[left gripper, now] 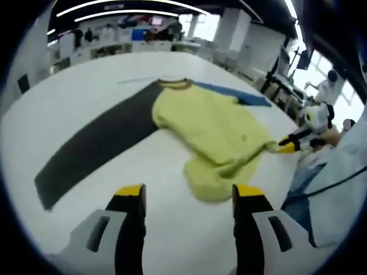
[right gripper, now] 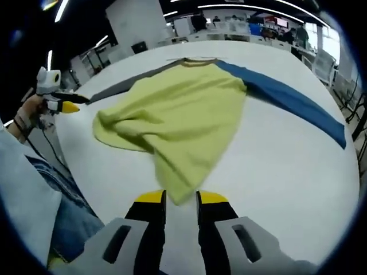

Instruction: Fold the garment on the visible template until the final outline fits inside the template.

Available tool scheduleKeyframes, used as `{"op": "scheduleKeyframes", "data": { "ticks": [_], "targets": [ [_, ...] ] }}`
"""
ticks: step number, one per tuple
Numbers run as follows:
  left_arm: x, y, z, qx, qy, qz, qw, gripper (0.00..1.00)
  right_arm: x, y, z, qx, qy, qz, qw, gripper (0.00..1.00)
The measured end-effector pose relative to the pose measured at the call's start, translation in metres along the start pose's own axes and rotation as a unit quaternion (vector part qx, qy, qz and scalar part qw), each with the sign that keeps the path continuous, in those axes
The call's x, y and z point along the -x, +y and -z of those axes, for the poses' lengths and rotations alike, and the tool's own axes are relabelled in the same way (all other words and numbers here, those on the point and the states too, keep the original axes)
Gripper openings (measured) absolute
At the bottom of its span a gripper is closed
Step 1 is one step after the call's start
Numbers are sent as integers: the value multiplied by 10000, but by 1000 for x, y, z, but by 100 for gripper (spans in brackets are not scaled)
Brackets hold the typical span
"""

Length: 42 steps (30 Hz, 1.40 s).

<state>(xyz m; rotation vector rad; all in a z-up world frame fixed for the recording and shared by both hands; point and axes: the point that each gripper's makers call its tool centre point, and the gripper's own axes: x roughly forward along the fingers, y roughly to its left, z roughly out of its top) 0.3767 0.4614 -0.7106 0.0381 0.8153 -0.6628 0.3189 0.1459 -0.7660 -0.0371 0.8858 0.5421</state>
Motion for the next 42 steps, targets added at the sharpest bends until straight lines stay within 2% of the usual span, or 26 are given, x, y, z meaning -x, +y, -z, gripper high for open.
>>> {"op": "scheduleKeyframes", "data": {
  "ticks": [6, 9, 16, 24, 27, 30, 33, 38, 42],
  "targets": [
    [-2, 7, 1, 38, 35, -110, 9999, 54, -2, 3, 1, -16, 42, -68, 10000, 14],
    [-4, 6, 1, 67, 40, -27, 10000, 50, -3, 1, 1, 80, 84, -27, 9999, 9],
    [-16, 6, 2, 88, 132, 87, 9998, 41, -2, 0, 1, 147, 128, -14, 9998, 7],
    [-32, 8, 2, 92, 178, 171, 9997, 39, -2, -1, 1, 113, 211, -29, 9997, 6],
    [-39, 12, -2, 101, 69, 51, 9999, 44, -2, -1, 1, 171, 245, -12, 9996, 6],
    [-48, 10, 0, -15, 220, 79, 9997, 38, -2, -1, 2, 186, 253, -13, 9995, 6],
    [-54, 9, -1, -86, 283, 53, 9995, 36, -2, -2, 2, 173, 231, -18, 9996, 6],
    [-59, 6, -7, -100, 252, 56, 9996, 30, -1, -2, 2, 128, 207, -28, 9997, 5],
    [-63, 4, -9, -163, 370, 36, 9992, 26, -1, -2, 2, 107, 197, -26, 9997, 5]
  ]
}}
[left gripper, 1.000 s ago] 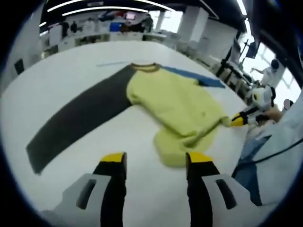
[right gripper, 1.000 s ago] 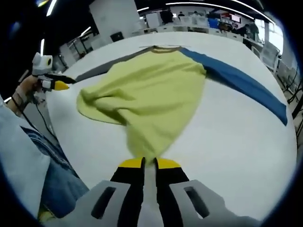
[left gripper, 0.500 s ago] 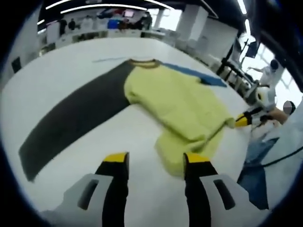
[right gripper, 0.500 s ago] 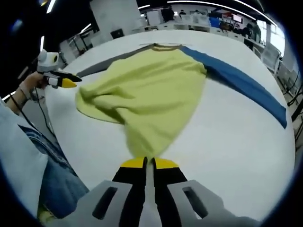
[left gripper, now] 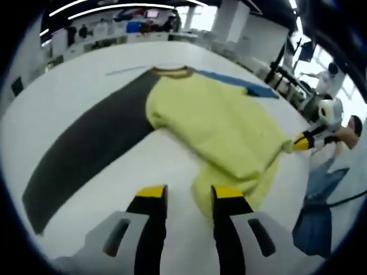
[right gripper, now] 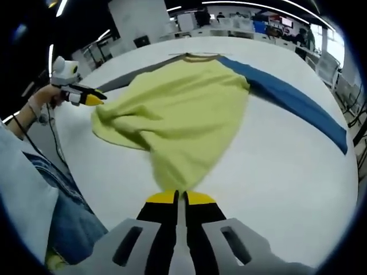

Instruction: Fold the garment on the visible template until the final outline fits inside the template.

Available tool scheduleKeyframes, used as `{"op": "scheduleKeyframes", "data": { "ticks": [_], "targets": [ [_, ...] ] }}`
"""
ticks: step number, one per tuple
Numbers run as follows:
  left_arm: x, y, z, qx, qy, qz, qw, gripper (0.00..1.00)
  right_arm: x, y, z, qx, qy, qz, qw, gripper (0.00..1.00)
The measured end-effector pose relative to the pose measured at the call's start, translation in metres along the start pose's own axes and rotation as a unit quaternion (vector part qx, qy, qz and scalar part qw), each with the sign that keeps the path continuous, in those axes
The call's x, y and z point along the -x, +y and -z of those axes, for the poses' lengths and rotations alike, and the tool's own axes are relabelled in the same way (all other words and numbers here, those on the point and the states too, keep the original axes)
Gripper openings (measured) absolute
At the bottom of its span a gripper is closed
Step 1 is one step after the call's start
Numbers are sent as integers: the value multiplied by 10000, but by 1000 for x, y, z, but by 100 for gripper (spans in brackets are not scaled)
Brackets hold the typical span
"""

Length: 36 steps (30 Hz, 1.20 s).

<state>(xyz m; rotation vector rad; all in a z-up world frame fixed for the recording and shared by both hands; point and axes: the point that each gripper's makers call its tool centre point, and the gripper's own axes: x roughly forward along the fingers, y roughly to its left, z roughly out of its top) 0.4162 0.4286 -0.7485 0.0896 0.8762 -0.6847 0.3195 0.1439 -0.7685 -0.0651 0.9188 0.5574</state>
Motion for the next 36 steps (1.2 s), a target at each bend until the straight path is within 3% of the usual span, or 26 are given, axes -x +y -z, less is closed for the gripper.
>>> {"op": "scheduleKeyframes", "data": {
  "ticks": [21, 27, 36],
  "targets": [
    [-17, -8, 0, -328, 433, 210, 9983, 16, -2, 1, -1, 89, 71, -80, 9999, 3],
    [-20, -14, 2, -367, 569, 371, 9970, 8, -2, 0, -1, 76, 83, -111, 9999, 3],
    [-20, -11, 2, -441, 683, 358, 9960, 5, -2, 0, 0, 92, 137, -156, 9997, 3]
  ]
}}
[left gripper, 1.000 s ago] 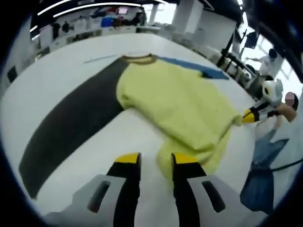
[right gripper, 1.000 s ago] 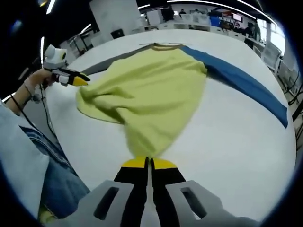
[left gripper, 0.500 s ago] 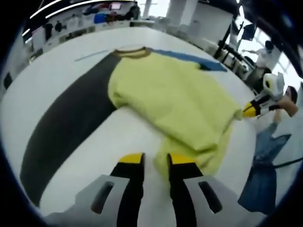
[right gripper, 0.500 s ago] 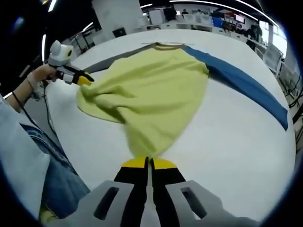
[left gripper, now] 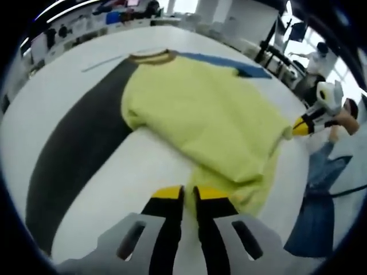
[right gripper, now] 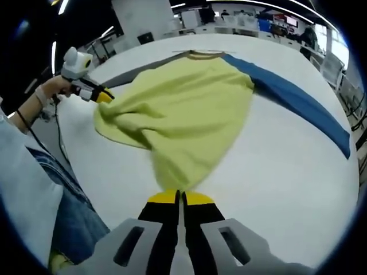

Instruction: Fold the garment on the visible template until the final outline fits inside the template.

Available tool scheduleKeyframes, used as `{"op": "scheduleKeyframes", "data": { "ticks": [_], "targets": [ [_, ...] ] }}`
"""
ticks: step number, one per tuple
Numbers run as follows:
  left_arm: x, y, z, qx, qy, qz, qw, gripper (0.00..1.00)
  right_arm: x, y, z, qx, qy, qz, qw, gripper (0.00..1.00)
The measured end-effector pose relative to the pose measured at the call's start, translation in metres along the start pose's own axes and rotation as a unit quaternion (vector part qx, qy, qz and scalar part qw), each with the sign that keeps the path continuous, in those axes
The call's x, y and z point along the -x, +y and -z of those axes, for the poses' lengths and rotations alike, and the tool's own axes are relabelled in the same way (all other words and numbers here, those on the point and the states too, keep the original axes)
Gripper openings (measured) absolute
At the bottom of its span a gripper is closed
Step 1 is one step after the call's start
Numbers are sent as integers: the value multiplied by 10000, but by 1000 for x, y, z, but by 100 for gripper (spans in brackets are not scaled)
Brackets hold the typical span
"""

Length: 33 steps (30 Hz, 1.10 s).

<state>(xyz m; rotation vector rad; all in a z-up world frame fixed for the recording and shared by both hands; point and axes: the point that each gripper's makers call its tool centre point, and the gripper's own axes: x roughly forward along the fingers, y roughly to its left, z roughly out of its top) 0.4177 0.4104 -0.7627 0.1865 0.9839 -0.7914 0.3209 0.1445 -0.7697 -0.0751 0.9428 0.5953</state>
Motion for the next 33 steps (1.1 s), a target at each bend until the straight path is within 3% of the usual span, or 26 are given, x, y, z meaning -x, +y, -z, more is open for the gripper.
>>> {"op": "scheduleKeyframes", "data": {
  "ticks": [13, 21, 33],
  "targets": [
    [-1, -2, 3, -160, 27, -83, 9998, 1, 0, 0, 0, -9, 1, -7, 10000, 3],
    [3, -2, 8, 76, 1, -158, 9998, 0, 1, 0, 1, -361, -129, 27, 9993, 3],
    [16, -2, 15, 446, -54, -275, 9986, 0, 5, -2, 3, -383, -208, 120, 9990, 3]
  ]
}}
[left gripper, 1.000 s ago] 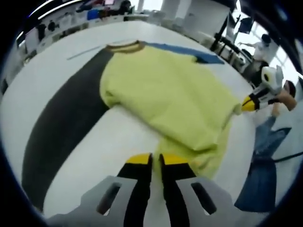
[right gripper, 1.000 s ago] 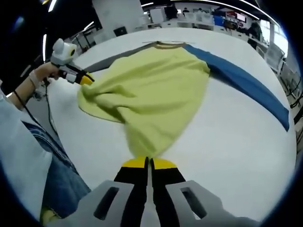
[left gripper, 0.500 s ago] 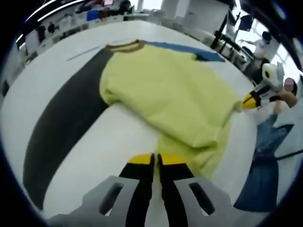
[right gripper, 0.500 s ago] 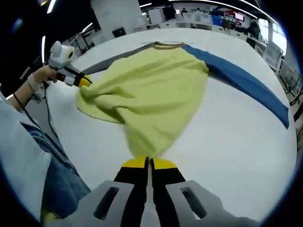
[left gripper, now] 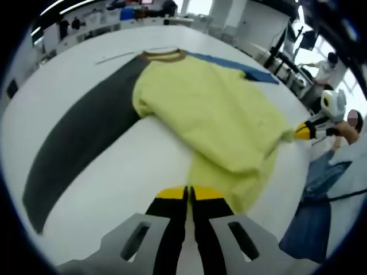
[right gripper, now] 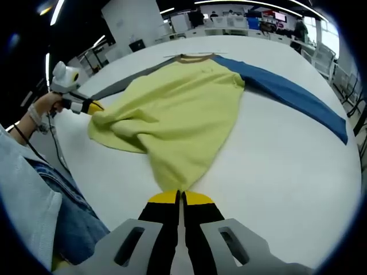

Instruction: Fold the garment on the visible template until the final outline fits inside the template.

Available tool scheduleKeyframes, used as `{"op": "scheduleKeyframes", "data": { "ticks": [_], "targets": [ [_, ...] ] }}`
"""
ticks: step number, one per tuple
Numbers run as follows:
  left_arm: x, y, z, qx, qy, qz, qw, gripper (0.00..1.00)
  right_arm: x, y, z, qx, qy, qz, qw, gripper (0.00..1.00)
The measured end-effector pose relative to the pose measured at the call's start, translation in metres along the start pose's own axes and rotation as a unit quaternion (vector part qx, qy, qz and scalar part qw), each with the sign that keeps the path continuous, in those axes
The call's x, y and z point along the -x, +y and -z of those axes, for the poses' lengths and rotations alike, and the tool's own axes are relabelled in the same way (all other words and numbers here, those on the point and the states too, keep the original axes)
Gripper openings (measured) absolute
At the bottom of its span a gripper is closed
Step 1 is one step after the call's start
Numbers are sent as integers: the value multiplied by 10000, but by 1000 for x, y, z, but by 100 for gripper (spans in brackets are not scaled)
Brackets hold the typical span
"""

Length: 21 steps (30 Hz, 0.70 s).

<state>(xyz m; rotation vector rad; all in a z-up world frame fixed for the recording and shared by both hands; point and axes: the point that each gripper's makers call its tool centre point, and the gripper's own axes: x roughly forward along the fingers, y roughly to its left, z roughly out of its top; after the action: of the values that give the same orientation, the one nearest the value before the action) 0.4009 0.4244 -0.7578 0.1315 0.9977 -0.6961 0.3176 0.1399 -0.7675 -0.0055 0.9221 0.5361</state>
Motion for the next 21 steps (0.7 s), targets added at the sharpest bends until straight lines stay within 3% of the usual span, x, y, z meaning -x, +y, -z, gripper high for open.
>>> {"op": "scheduleKeyframes", "data": {
  "ticks": [16, 21],
  "targets": [
    [20, -3, 10, 265, -2, -142, 9995, 0, 20, -22, -2, -122, -117, 256, 9995, 3],
    [30, -6, 12, 148, 122, -210, 9996, 0, 26, -22, -7, -114, -211, 255, 9994, 2]
  ]
}}
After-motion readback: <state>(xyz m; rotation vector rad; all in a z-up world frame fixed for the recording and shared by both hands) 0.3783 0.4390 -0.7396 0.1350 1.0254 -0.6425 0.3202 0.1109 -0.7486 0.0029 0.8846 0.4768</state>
